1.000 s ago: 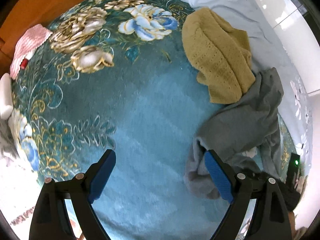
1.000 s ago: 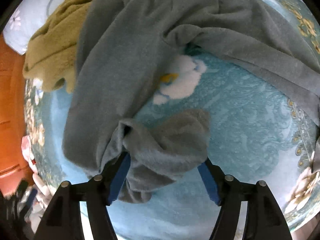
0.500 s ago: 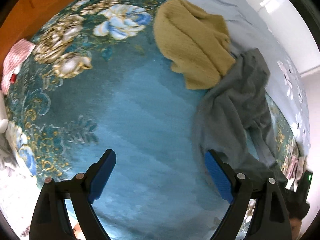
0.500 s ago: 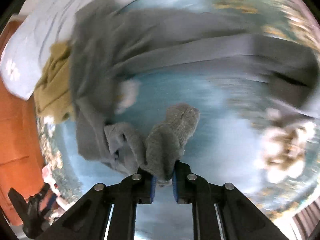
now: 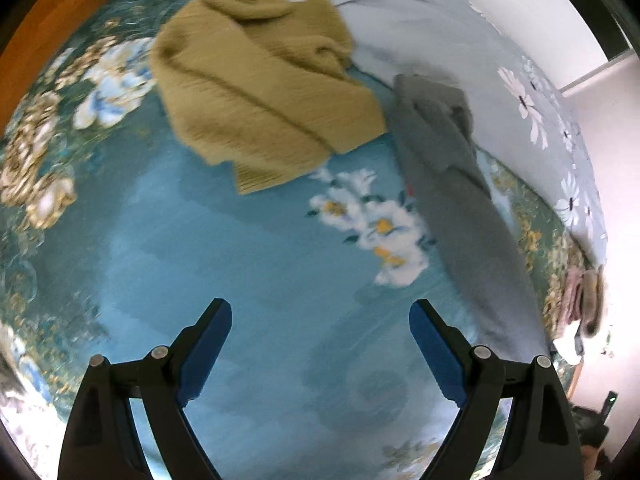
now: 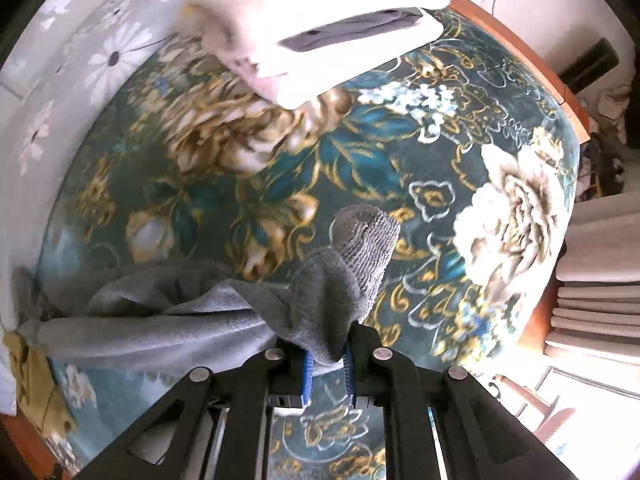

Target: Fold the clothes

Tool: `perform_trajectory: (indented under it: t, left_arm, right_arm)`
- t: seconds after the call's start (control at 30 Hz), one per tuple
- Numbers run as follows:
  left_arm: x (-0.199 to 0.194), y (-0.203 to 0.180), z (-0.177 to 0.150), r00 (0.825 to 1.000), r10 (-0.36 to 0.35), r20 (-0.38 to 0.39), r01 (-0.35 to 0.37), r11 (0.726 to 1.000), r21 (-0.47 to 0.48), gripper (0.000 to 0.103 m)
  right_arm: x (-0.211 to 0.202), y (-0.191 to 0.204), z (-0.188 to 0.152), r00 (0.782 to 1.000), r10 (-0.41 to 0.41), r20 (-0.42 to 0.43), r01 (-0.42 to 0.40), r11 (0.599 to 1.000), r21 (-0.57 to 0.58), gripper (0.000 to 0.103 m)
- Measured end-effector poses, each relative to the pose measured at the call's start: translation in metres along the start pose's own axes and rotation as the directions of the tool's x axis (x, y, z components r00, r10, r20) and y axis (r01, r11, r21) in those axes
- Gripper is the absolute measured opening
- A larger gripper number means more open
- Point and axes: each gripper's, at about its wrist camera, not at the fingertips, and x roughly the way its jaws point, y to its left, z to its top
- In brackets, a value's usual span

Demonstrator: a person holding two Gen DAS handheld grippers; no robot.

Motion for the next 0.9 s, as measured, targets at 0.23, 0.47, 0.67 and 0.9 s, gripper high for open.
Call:
perform_trajectory:
  t: [0.23, 0.47, 0.67, 0.9]
  left_arm:
    - [0.060, -0.018, 0.070, 0.982, -0.181, -0.052, 0.166, 0.964, -0.207, 0.090]
    - [0.127, -0.043, 0.124, 0.976, -0.204, -0.083, 0.179, 0.955, -0.237, 0.088]
    - [0.182, -0.055, 0.128, 0.950, -0.283, -0.132, 0.227, 0.916, -0.331, 0.062]
    - [0.193, -0.070, 0.128, 0.945, -0.312, -0.104, 0.251, 0.888, -0.385, 0.008]
  right_arm:
    - [0.016, 0.019, 0.018, 1.000, -0.022, -0.014, 0.022, 1.000, 0.000, 0.013]
    - [0.014, 0.020, 0.038, 0.998, -0.055, -0.015, 0.055, 0.998, -0.001, 0.013]
    - [0.022, 0.028, 0.047, 0.996, -0.088, -0.030, 0.088, 0.996, -0.022, 0.013]
    - [0.024, 0.030, 0.048, 0.995, -0.091, -0.044, 0.090, 0.996, -0.026, 0.013]
